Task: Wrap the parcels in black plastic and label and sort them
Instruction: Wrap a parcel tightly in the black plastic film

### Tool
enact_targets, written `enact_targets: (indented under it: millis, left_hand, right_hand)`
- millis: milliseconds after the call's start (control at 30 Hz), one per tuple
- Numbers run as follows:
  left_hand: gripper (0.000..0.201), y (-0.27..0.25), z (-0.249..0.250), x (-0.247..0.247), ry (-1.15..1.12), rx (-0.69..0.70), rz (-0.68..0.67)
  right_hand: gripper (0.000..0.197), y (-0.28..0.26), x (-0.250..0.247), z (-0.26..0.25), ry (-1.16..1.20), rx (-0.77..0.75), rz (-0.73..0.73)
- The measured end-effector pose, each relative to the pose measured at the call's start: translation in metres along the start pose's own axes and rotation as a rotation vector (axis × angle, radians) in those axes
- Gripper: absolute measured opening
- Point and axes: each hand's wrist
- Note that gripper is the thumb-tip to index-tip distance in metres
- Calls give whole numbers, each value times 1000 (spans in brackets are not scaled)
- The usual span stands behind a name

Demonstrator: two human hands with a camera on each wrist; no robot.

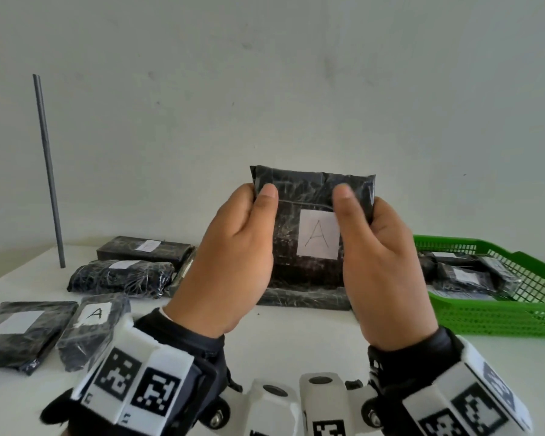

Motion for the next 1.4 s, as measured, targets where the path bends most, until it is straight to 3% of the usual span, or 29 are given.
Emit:
enact_targets:
  millis: [100,200,500,833,967,1100,1133,1267,1400]
  left_hand:
    - [33,-2,4,0,45,-20,-12]
    - [49,-1,2,1,65,19,-15]
    - [63,-2,5,-1,41,42,-88]
    - [38,-3,7,-5,6,48,-74]
    - [47,0,4,-8,-57,25,-74]
    - [72,8,-3,-8,-128,-22,-124]
    - [69,9,-5,-8,-127,-15,-135]
    - [27,13,-9,-11,-185,25,-96]
    - [18,16,-7,-18,-214,11,-125]
  right_hand:
    - [56,-2,0,0,-65,-41,-15]
    - [58,-1,0,0,-49,-15,-17]
    - [61,1,-7,-6,-74,-19,-49]
    - [48,1,-9,-9,-31,-4,-75]
    - [50,2,-11,-15,61,30,-89]
    - [41,4,-15,-12,47,57,-79]
    - [39,4,-16,-11,27,49,-55]
    - [28,5,-18,-10,120,67,-51]
    - [24,8,-23,-8,84,79,-14]
Point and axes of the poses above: each hand's wrist, its own y-axis towards the middle knuckle, its own x-axis out of the palm, z = x × y, and after that the axes turned 10 degrees about -x, right-handed
